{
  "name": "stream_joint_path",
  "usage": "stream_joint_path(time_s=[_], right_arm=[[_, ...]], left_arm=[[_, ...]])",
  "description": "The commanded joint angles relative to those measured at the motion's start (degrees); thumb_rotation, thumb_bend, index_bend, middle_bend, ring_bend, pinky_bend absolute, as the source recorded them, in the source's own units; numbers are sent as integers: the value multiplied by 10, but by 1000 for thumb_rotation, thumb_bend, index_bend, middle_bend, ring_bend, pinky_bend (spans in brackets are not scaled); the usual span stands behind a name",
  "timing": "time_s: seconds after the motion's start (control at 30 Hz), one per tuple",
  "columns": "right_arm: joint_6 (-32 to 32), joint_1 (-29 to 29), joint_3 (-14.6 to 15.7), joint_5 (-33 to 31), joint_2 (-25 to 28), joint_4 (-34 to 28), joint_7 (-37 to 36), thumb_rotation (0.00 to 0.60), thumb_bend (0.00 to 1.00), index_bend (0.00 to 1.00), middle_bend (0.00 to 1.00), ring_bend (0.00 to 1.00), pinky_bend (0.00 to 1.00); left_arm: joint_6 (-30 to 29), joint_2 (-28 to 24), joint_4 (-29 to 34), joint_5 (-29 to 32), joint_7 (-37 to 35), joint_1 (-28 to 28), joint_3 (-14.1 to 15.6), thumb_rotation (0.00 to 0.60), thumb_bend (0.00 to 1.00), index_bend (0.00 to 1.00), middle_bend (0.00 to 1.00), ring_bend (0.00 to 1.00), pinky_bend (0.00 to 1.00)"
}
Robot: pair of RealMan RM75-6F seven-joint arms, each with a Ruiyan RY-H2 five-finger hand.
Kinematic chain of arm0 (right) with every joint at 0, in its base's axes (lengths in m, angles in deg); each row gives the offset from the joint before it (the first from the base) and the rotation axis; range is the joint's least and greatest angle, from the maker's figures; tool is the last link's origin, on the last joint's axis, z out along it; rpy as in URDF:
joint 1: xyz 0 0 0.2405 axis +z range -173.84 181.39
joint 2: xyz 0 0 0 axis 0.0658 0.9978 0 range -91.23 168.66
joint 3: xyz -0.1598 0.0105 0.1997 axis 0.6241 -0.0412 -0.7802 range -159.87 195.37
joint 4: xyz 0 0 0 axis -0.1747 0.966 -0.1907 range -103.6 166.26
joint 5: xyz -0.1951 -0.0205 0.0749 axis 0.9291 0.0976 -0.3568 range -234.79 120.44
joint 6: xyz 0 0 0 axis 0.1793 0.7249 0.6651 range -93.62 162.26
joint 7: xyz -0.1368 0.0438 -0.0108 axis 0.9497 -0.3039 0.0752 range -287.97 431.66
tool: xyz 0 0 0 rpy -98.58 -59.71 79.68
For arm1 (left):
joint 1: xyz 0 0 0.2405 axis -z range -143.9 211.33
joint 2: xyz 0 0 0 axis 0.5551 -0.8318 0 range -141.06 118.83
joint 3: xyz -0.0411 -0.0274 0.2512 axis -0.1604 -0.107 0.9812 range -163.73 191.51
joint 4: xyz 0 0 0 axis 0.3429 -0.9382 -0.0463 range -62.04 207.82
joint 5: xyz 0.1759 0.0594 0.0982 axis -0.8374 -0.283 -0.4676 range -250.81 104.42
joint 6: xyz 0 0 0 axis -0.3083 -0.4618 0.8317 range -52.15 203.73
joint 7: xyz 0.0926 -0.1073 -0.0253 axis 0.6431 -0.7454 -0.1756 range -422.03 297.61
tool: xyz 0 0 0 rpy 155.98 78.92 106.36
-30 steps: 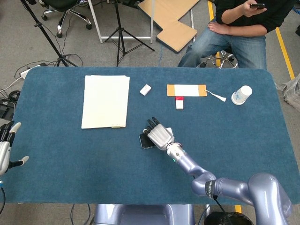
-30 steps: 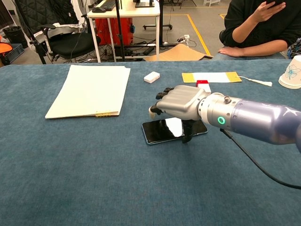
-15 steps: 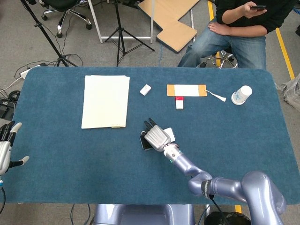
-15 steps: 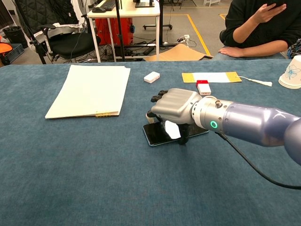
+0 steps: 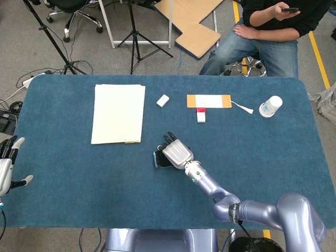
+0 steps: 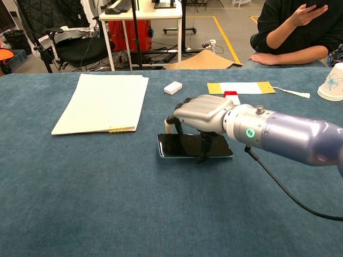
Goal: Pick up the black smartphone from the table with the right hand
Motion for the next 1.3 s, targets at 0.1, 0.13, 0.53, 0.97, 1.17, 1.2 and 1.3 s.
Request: stream_joint_path(time_s=[0.1, 0.13, 0.53, 0.97, 1.17, 1.2, 1.3], right_arm=[[44, -36, -26, 27, 29, -52, -118, 600, 299, 456, 485, 108, 0], [47, -43, -32, 25, 34, -64, -143, 600, 299, 456, 484, 109, 0], [-41, -132, -118, -52, 109, -191, -570, 600, 398, 449, 483, 141, 132], [-213, -190, -150, -4, 108, -147, -902, 600, 516, 445, 477, 166, 234], [-273, -201, -167, 49, 83, -120, -993, 600, 574, 443, 475, 150, 233], [-277, -203, -169, 59, 79, -117, -1003, 600, 585, 443, 475, 150, 233], [-280, -206, -171, 86, 65, -101, -1027, 600, 597, 443, 475, 151, 234]], left_arm=[[-3, -1, 3, -7, -1, -1, 3, 600, 0, 0, 0, 0, 0], [-4, -2, 4, -9, -2, -2, 4, 600, 0, 0, 0, 0, 0], [-10, -8, 13, -27, -10, -4, 9, 600, 0, 0, 0, 0, 0], [-15, -6, 20, -31, -2, -6, 11, 600, 0, 0, 0, 0, 0], [-13, -6, 19, -29, -2, -6, 11, 600, 0, 0, 0, 0, 0], [-12, -6, 18, -28, -2, -5, 11, 600, 0, 0, 0, 0, 0], [-12, -7, 17, -27, -4, -6, 10, 600, 0, 0, 0, 0, 0]])
